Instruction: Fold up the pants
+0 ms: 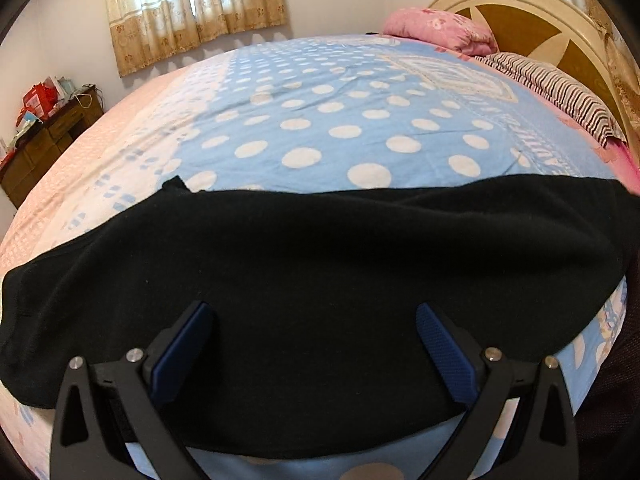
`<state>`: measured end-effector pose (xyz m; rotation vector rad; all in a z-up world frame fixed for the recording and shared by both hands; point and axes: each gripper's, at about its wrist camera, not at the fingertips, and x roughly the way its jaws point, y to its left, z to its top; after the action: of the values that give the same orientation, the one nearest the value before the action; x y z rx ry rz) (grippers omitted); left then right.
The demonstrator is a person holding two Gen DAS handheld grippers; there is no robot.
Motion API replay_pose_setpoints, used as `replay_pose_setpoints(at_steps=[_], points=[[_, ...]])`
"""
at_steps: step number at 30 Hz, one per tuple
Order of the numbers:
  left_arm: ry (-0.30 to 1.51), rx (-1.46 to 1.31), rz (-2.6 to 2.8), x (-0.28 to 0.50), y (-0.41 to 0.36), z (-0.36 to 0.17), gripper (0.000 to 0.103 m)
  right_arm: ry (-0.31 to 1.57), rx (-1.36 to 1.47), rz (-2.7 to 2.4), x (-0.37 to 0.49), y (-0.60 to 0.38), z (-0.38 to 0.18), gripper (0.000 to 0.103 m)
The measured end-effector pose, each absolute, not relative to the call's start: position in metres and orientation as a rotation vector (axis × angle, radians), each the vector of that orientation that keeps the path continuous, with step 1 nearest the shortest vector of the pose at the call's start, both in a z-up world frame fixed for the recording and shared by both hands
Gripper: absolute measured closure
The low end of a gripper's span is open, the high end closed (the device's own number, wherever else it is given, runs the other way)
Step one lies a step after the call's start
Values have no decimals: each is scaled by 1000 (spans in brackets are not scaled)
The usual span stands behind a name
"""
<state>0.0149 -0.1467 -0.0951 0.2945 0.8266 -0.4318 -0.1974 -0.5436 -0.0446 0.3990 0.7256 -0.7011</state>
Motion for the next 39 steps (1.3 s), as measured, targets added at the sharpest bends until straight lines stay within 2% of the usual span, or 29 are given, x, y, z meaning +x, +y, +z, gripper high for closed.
replay_pose_setpoints(at_steps=[5,7,11,15,18,27,34,39], points=[[827,292,-428,15,-147,-96,0,754,498,-661,-210,-564,-64,95],[814,300,-425,13,-147,-96,0,708,507,-642,-216,-565,-66,93],[795,334,-427,11,-149,-93,0,630,619,-701,-234,-574,-61,74],[727,361,-407,4,-139,-81,0,472,532,-862,-254,-544,-28,74],[681,333,-401,3,-123,-67,0,431,506,-712,-236,-512,-9,74],[650,300,-247,21,-60,-55,0,657,384,-5,-62,-372,-11,74],[685,284,-83,41,-12,-69,0,789,117,164,31,-301,-36,74],[792,227,-75,58,-1,-93,0,873,-75,256,67,-267,-56,74]])
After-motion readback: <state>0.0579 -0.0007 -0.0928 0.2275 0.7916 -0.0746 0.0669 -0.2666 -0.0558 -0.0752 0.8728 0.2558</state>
